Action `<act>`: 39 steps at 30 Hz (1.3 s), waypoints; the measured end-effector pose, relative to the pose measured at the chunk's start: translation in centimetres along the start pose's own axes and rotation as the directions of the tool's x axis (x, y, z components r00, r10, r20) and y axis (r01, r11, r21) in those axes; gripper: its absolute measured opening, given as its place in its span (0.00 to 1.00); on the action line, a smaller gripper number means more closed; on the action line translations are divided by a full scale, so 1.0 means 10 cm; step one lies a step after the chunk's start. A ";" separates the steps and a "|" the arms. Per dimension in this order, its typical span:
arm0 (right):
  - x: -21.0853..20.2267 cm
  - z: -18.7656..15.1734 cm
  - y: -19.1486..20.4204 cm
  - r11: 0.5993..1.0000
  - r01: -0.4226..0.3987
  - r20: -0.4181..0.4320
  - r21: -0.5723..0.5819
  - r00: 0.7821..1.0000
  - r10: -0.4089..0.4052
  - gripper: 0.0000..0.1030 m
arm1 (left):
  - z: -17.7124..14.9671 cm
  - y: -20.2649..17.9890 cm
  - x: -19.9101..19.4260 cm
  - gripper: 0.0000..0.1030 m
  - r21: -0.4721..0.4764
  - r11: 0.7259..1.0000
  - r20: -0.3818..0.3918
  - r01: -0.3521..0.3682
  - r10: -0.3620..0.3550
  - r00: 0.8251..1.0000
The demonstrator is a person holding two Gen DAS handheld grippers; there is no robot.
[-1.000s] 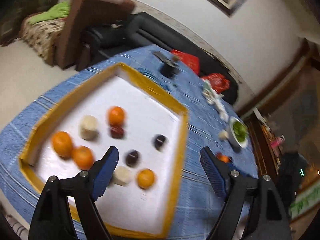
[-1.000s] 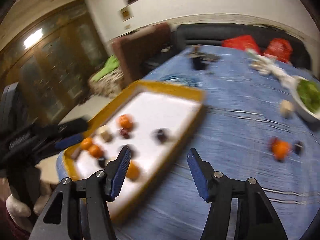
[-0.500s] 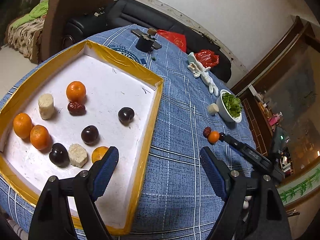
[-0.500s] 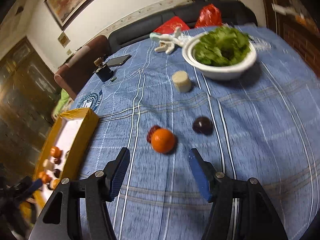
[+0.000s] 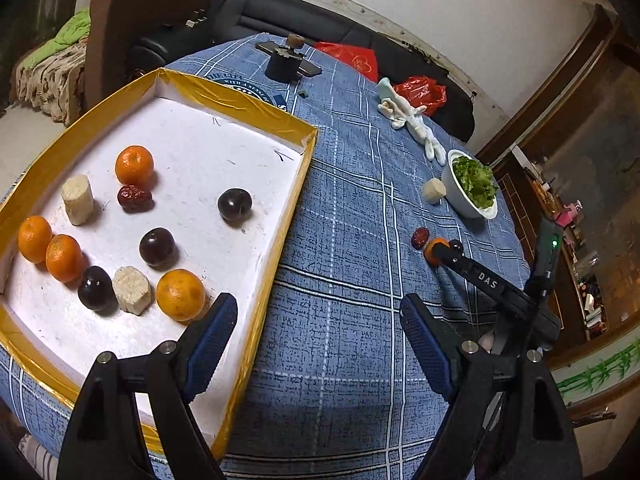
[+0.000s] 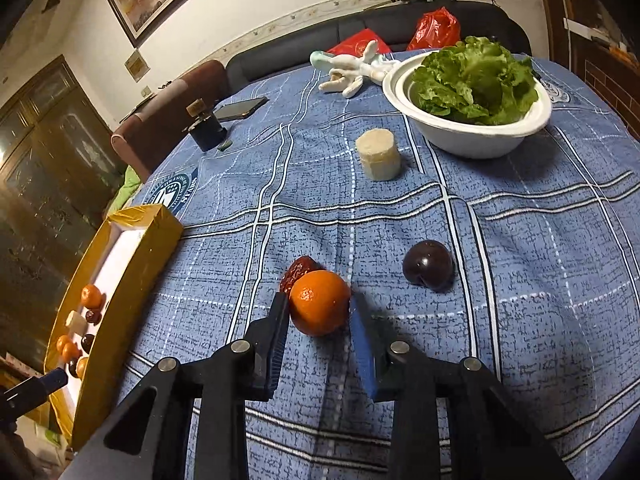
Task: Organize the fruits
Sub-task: 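Withdraw both tools and grasp another orange with the right tool, then grasp a red date with the left tool while the right tool holds the orange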
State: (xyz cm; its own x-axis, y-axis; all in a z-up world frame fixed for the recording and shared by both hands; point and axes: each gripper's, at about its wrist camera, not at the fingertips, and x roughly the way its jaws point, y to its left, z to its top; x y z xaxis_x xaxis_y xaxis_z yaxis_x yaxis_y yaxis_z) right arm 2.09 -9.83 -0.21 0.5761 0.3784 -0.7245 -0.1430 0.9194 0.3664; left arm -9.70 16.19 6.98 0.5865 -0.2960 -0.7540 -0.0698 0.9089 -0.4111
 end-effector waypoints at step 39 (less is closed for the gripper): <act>-0.61 0.00 -0.48 0.983 -0.017 0.142 0.180 0.990 -0.009 0.33 | 0.38 -1.43 1.67 0.58 0.408 0.910 -0.179 0.072 0.003 0.984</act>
State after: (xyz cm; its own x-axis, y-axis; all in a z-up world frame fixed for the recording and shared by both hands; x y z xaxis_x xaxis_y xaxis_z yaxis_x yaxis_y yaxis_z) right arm -0.67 -16.56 2.43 0.6859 0.3510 -0.6375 -0.0052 0.8783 0.4780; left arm 4.18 -0.64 2.25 0.4319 -0.3414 -0.8348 0.3078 0.9258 -0.2193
